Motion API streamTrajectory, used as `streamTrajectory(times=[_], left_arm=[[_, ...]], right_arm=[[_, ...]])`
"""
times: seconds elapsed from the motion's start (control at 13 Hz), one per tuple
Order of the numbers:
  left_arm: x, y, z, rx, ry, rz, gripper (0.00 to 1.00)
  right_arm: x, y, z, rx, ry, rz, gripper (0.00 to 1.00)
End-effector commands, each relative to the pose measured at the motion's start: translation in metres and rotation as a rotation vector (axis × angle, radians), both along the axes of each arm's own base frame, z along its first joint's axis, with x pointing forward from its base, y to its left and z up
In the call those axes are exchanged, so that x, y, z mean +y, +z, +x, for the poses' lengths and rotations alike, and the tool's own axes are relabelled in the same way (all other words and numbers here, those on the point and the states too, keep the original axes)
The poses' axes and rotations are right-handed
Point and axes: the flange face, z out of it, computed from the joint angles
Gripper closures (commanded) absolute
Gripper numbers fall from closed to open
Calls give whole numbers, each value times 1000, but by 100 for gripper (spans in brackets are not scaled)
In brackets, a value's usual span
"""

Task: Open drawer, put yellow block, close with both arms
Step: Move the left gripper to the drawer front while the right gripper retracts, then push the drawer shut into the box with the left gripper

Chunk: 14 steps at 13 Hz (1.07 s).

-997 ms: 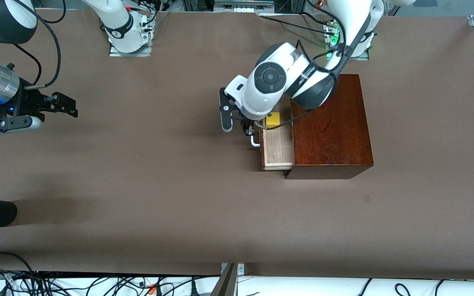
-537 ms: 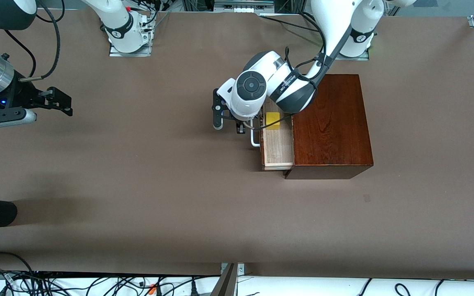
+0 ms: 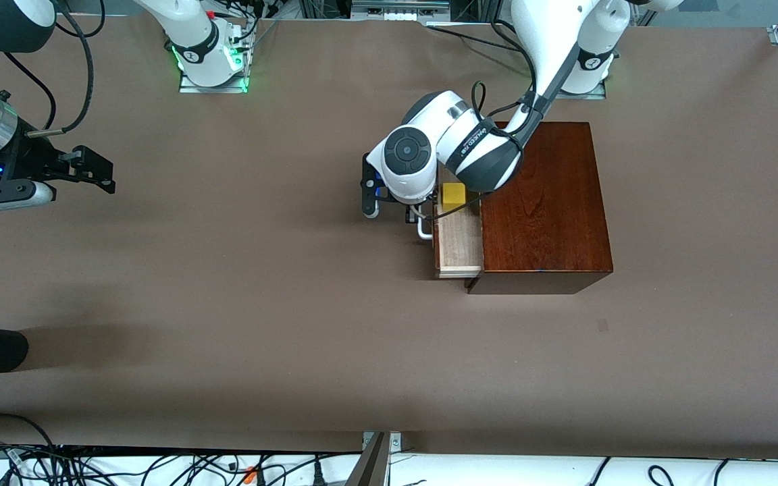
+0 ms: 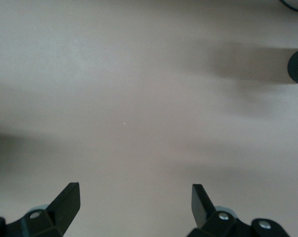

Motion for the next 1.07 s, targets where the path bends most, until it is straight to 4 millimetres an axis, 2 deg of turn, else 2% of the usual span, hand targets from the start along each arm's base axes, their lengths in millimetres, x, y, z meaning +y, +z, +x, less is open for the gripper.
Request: streamTrajectory(times=[0.0, 0.31, 0.77, 1.0], left_arm=[[28, -3, 10, 39, -8, 100, 100], [54, -4, 25, 47, 28, 140, 100], [78, 2, 37, 69, 63, 157, 100], [74, 11, 37, 56, 62, 139, 100]], right_arm=[[1, 5, 2, -6, -19, 17, 0], [1, 5, 2, -8, -19, 17, 0], [0, 6, 1, -6, -19, 17, 0], [0, 6, 1, -6, -19, 17, 0]])
